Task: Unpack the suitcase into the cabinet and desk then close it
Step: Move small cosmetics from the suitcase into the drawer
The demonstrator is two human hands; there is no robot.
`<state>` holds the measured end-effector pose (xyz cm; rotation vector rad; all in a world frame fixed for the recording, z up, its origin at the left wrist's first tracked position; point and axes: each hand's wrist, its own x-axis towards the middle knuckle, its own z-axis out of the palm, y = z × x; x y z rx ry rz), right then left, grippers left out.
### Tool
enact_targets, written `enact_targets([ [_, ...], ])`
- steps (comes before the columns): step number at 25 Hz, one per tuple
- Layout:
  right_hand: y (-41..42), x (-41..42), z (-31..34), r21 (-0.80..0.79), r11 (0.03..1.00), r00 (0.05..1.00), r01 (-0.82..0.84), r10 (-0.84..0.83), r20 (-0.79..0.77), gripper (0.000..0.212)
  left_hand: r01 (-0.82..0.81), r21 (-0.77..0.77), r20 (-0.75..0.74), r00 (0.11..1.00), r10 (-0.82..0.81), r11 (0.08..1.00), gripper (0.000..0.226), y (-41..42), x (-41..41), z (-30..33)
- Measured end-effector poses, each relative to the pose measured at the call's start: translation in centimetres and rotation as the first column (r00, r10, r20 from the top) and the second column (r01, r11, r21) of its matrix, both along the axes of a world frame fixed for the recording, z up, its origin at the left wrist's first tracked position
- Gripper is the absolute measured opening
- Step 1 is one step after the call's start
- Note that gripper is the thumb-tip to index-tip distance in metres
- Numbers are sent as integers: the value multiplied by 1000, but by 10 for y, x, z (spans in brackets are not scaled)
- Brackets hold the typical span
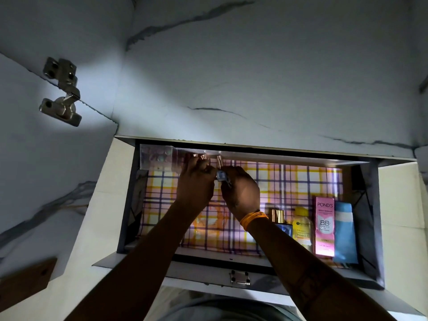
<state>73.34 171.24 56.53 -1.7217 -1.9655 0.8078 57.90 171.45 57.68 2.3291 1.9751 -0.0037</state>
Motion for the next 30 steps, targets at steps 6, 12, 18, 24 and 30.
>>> enact_targets([
  [6,-2,2,3,2,1000,1000,20,-20,2,39,-21,33,79,997,18,999,28,-11,1,-8],
  [12,0,-11,2,8,1000,1000,17,-17,0,39,2,0,158,987,-2,1000,32,-12,-14,-9],
  [18,-5,-7,0,-92,956,936,277,-290,-201,61,-83,-75,243,965,99,994,51,-18,-13,1],
  [24,8,-10,0,-19,955,951,297,-297,-86,50,-127,-110,271,950,152,986,56,-29,-14,0],
  [30,-21,-1,-4,24,985,982,172,-170,-79,38,-103,-42,286,952,111,994,41,-24,-13,-11],
])
